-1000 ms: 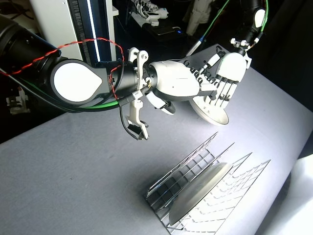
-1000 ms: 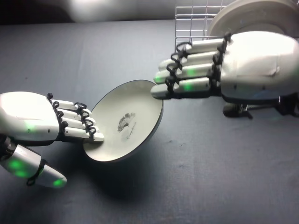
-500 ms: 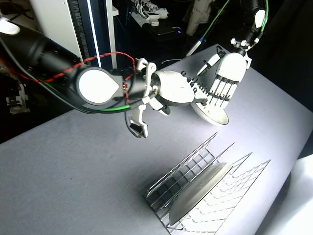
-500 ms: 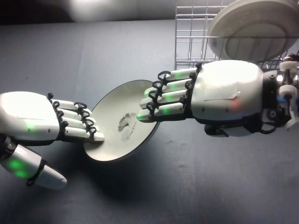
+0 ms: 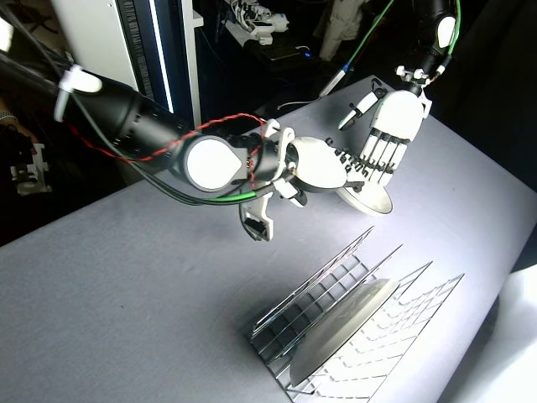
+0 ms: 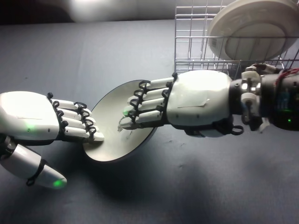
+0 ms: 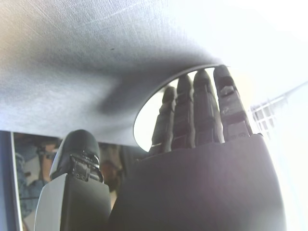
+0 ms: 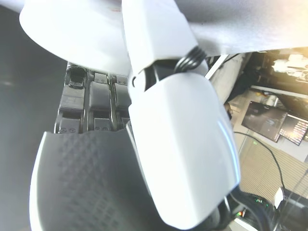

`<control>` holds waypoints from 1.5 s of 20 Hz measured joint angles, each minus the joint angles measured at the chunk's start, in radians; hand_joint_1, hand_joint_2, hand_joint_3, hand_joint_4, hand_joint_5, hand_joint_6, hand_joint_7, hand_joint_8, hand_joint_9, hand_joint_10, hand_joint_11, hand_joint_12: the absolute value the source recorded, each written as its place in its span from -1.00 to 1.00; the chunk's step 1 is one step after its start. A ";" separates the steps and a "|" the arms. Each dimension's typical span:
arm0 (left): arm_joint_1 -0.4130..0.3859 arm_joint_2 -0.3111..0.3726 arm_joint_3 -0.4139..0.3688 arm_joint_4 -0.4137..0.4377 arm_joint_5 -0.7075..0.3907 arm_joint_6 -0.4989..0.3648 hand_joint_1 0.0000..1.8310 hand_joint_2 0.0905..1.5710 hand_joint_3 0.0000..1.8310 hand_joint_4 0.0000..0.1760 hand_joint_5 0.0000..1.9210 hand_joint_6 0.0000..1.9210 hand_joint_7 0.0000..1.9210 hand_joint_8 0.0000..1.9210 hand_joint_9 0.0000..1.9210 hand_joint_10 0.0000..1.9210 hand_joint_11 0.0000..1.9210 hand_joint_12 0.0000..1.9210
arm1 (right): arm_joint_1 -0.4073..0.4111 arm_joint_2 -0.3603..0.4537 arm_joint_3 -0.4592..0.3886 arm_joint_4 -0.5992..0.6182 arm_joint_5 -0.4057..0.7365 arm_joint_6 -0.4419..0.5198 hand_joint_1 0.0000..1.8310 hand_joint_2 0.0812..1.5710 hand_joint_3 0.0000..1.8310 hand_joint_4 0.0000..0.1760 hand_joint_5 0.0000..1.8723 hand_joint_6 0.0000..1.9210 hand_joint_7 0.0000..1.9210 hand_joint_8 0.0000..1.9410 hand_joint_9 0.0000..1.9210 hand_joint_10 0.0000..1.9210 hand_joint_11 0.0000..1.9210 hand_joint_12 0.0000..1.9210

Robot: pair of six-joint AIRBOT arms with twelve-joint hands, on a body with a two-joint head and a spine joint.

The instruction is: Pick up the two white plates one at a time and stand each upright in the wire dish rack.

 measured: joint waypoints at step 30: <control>-0.009 0.000 0.001 0.009 0.000 0.000 -1.00 0.51 -1.00 -1.00 -0.84 -1.00 -0.85 -1.00 -0.87 -1.00 -1.00 -0.66 | 0.001 -0.165 0.143 0.017 0.056 -0.019 0.52 0.32 -1.00 -1.00 0.09 -0.05 0.09 -0.17 0.14 -0.05 0.05 -0.10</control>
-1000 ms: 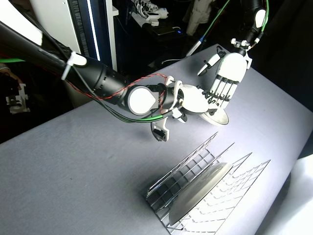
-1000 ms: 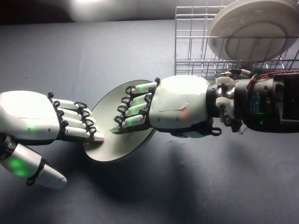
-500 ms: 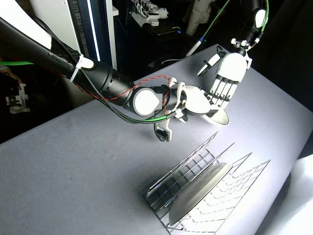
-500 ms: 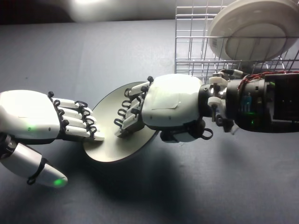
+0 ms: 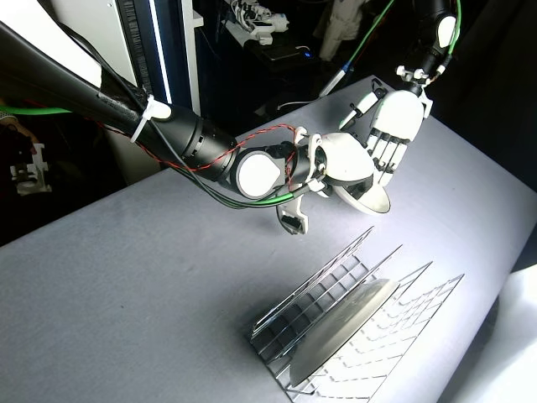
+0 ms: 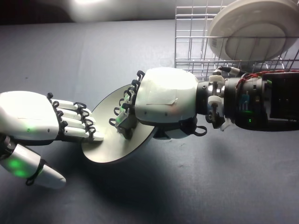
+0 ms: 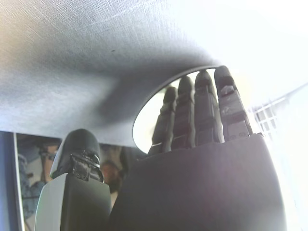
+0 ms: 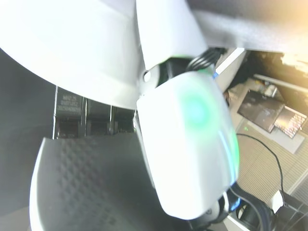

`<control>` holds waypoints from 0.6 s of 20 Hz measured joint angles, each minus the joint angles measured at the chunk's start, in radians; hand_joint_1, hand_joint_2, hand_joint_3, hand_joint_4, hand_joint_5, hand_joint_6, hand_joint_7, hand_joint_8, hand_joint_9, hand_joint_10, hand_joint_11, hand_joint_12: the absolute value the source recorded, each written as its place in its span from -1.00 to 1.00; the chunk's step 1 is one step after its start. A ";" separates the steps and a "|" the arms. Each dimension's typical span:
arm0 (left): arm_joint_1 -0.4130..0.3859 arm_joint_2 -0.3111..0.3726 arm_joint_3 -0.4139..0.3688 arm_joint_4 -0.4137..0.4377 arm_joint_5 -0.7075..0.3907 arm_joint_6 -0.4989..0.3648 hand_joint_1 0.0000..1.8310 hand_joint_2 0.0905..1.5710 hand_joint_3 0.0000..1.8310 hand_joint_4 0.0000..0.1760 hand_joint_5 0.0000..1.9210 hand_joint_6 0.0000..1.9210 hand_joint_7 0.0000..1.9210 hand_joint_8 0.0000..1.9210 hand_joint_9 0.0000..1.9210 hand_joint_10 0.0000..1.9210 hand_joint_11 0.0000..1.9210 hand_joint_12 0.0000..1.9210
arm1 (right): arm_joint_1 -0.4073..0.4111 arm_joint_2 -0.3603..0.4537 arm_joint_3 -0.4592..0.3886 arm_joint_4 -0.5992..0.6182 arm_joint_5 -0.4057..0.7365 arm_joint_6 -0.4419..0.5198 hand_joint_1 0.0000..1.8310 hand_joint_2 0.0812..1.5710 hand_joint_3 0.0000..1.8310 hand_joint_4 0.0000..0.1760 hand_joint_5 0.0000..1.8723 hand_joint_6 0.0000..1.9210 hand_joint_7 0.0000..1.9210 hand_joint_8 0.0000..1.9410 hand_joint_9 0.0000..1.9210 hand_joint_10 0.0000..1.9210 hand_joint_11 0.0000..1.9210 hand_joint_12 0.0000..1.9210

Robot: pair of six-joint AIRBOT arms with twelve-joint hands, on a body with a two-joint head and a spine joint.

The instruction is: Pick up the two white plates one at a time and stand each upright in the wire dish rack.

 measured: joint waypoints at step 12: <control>-0.181 0.031 0.017 0.032 -0.016 -0.031 -1.00 0.52 -1.00 -1.00 -0.84 -0.99 -0.86 -0.99 -0.89 -0.99 -1.00 -0.70 | -0.004 0.016 0.000 0.000 0.023 0.002 0.64 0.32 -1.00 -1.00 0.06 -0.09 0.08 -0.23 0.13 -0.14 -0.09 0.51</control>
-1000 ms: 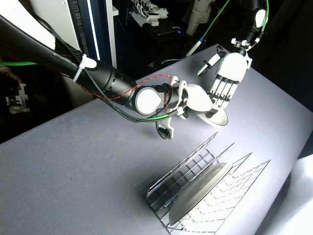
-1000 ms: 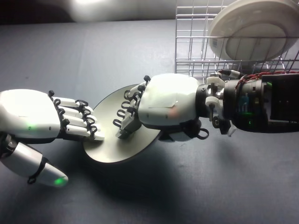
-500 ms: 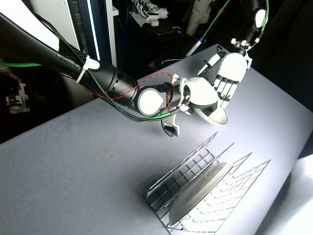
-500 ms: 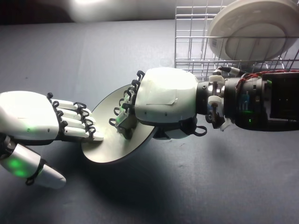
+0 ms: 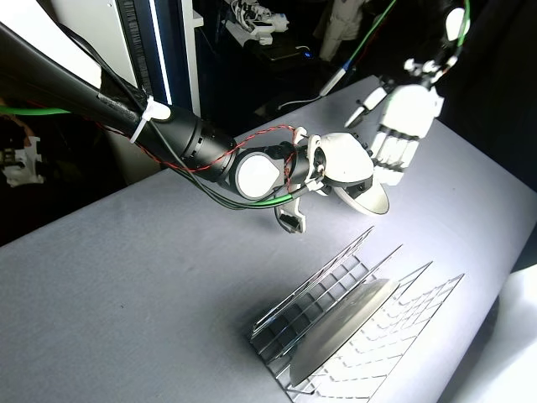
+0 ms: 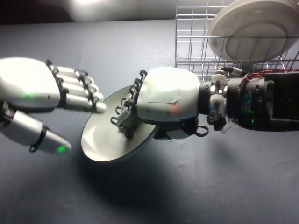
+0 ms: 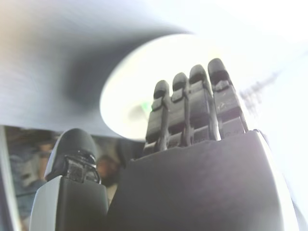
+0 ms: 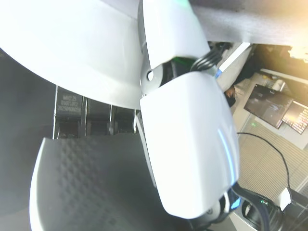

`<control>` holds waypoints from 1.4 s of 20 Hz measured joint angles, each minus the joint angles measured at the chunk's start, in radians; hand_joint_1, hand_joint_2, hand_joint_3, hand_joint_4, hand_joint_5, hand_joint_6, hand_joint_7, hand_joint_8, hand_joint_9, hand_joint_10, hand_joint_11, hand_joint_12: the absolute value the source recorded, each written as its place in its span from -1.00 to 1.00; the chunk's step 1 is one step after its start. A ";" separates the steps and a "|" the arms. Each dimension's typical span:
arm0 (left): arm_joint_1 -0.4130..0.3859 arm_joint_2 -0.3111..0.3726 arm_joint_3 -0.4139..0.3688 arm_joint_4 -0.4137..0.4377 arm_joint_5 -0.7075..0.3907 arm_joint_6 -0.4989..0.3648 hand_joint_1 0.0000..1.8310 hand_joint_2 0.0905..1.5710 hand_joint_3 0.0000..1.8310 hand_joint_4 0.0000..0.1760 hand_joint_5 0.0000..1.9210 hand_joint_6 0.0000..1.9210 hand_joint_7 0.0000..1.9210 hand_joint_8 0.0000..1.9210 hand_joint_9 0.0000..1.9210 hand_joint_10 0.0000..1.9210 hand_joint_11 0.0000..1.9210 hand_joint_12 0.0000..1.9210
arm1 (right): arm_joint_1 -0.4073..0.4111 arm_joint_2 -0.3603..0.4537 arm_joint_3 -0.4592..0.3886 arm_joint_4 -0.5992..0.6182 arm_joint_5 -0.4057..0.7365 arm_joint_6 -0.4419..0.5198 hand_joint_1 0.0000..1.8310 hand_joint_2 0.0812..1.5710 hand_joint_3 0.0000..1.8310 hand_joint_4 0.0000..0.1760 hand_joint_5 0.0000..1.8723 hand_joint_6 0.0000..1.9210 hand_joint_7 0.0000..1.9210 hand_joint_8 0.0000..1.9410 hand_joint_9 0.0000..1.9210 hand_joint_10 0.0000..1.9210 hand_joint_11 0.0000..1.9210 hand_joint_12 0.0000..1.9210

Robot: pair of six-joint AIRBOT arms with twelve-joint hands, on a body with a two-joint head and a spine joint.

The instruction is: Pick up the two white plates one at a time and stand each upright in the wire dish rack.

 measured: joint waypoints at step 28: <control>-0.089 0.043 0.024 0.128 0.003 -0.013 -1.00 0.52 -1.00 -1.00 -0.78 -0.99 -0.80 -0.99 -0.82 -0.99 -1.00 -0.59 | 0.188 0.213 -0.243 0.153 -0.066 0.011 0.51 0.36 -1.00 -1.00 -0.01 0.12 0.06 -0.15 0.06 0.08 -0.05 0.04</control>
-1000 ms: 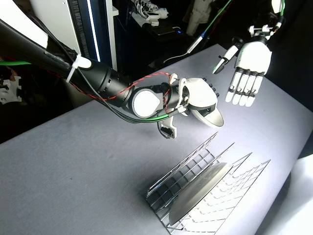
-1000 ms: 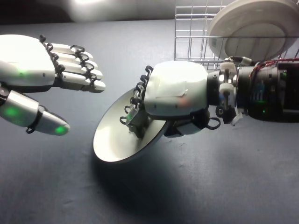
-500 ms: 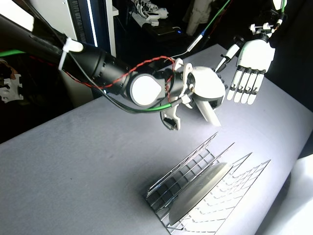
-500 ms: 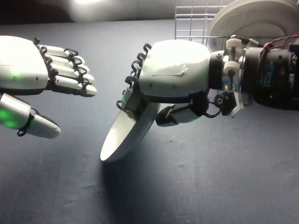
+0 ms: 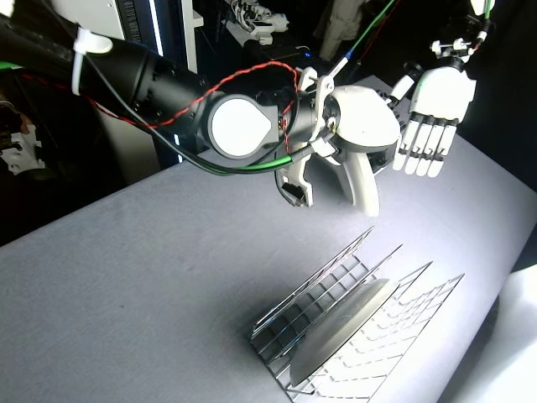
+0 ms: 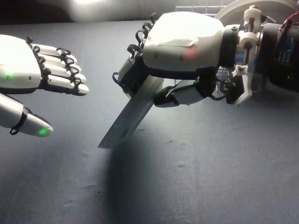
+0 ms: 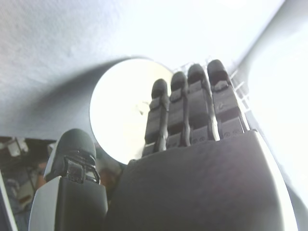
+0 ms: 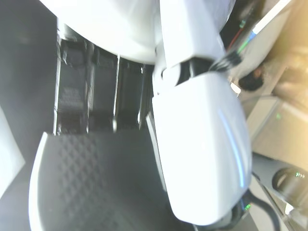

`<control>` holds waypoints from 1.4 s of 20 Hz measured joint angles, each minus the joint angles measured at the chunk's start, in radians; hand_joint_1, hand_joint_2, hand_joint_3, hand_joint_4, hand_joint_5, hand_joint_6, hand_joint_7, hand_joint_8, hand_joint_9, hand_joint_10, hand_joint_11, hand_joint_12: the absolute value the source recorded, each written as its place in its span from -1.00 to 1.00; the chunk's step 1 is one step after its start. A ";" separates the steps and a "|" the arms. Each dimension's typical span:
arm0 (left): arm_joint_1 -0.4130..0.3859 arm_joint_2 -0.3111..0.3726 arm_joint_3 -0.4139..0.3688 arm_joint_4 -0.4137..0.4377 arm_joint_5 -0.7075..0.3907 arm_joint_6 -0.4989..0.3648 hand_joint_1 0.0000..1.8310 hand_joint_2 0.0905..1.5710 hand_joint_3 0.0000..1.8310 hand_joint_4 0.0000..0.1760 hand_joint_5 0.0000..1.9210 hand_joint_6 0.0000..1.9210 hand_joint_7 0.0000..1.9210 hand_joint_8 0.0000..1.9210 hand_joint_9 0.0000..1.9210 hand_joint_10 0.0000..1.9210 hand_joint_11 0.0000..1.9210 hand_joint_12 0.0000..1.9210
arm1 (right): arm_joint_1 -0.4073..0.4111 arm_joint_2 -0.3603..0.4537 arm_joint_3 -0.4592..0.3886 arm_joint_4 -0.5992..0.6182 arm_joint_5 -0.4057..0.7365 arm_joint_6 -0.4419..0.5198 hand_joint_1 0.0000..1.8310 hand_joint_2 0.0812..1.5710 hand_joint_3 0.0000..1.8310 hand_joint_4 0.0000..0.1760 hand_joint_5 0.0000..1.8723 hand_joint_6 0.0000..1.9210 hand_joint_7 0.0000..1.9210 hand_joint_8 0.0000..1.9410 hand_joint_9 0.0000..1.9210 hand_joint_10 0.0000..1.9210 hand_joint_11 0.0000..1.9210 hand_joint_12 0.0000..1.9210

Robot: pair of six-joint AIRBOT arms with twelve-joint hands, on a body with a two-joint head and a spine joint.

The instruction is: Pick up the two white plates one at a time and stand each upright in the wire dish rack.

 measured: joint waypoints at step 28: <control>0.006 0.000 -0.011 0.005 0.010 0.000 -1.00 0.57 -1.00 -1.00 -0.78 -0.99 -0.82 -0.99 -0.86 -0.99 -1.00 -0.70 | 0.090 0.101 -0.082 0.752 -0.124 0.003 0.51 0.36 -1.00 -1.00 -0.03 0.15 0.05 -0.14 0.06 0.07 -0.05 0.05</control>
